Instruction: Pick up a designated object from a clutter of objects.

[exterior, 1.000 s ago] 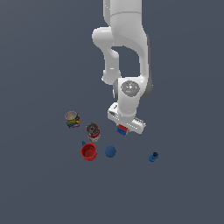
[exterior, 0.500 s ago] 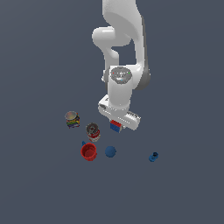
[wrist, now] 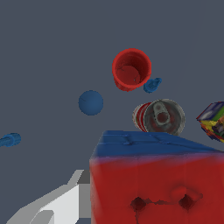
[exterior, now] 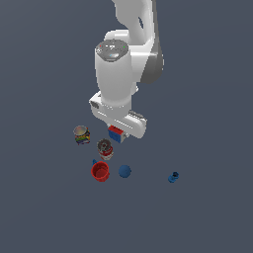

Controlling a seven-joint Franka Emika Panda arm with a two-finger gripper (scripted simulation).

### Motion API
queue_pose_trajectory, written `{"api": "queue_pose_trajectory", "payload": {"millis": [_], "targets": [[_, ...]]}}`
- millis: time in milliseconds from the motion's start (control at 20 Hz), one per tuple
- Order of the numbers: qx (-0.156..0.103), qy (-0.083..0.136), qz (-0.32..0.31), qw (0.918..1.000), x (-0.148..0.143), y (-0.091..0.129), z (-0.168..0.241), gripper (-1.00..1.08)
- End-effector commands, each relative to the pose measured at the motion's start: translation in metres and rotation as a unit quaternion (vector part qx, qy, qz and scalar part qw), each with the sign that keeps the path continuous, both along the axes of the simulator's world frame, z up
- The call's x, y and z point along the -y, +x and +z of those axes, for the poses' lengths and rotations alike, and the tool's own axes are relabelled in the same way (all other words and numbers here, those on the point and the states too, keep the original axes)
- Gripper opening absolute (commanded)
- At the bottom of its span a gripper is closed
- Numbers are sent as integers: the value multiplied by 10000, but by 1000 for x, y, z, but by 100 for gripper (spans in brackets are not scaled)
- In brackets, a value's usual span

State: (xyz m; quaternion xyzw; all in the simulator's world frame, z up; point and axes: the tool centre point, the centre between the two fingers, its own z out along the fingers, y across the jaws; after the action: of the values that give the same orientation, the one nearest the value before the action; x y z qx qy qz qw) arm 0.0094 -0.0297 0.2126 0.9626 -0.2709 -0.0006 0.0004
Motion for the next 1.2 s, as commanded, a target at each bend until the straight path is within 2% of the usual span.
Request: {"api": "queue_pose_trajectory", "payload": {"millis": [0,550,1150], "targets": [[4,-1,2,10000,15,6,26,-100],[6,0,12,10000,67,31,117,-100],[7,2,19,10000,88,45,154,-100]]}}
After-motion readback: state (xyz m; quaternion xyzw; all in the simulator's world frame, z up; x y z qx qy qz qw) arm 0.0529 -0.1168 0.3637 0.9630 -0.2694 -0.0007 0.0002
